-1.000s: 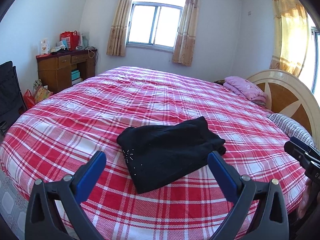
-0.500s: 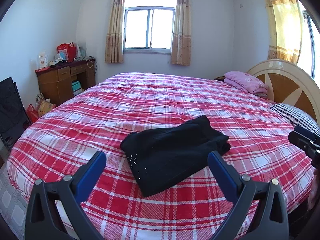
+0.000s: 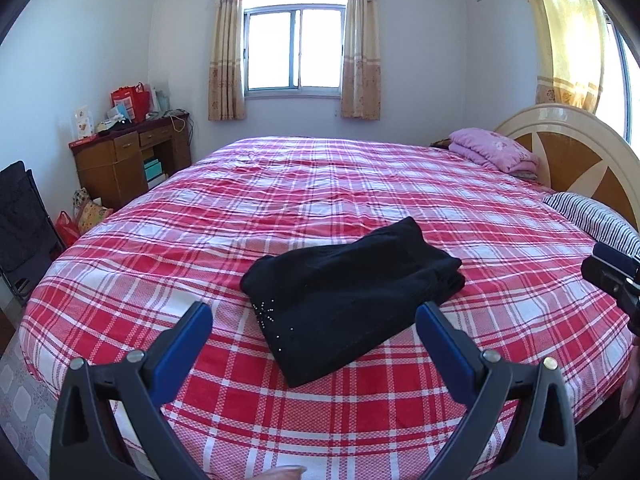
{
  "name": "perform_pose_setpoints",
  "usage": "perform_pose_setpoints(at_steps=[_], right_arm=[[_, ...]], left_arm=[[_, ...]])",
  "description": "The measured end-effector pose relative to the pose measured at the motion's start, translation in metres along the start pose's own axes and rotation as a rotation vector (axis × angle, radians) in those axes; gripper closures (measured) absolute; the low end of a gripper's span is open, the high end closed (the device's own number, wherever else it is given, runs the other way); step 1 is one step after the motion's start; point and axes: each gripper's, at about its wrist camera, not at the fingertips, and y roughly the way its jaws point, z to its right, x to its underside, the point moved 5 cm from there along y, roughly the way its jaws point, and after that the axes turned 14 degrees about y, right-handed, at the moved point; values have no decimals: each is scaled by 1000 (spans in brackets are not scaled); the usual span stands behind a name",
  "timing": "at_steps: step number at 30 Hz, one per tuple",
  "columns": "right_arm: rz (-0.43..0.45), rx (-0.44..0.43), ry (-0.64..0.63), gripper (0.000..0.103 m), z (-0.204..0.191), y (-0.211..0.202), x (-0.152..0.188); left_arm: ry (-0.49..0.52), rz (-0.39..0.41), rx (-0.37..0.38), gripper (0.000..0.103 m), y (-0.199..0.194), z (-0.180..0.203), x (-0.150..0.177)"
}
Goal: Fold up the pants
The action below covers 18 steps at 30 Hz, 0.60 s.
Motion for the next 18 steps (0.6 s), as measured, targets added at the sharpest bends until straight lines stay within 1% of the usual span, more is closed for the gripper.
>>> perform_pose_setpoints(at_steps=[3,8,12,18], right_arm=[[10,1,-4,34,0,-3,0],[23,-6,-1,34,0,-7,-2],[28,-9,-9,34,-3,-9,-2],[10,-13,-18,34,-4,-4,3]], left_arm=[[4,14,4,0,-3,2,-3],[-44,21,42,0,-5,-2,-5],[-43,10,22,0,-1,-4,-4],[-37,-9,2,0,3,-3,1]])
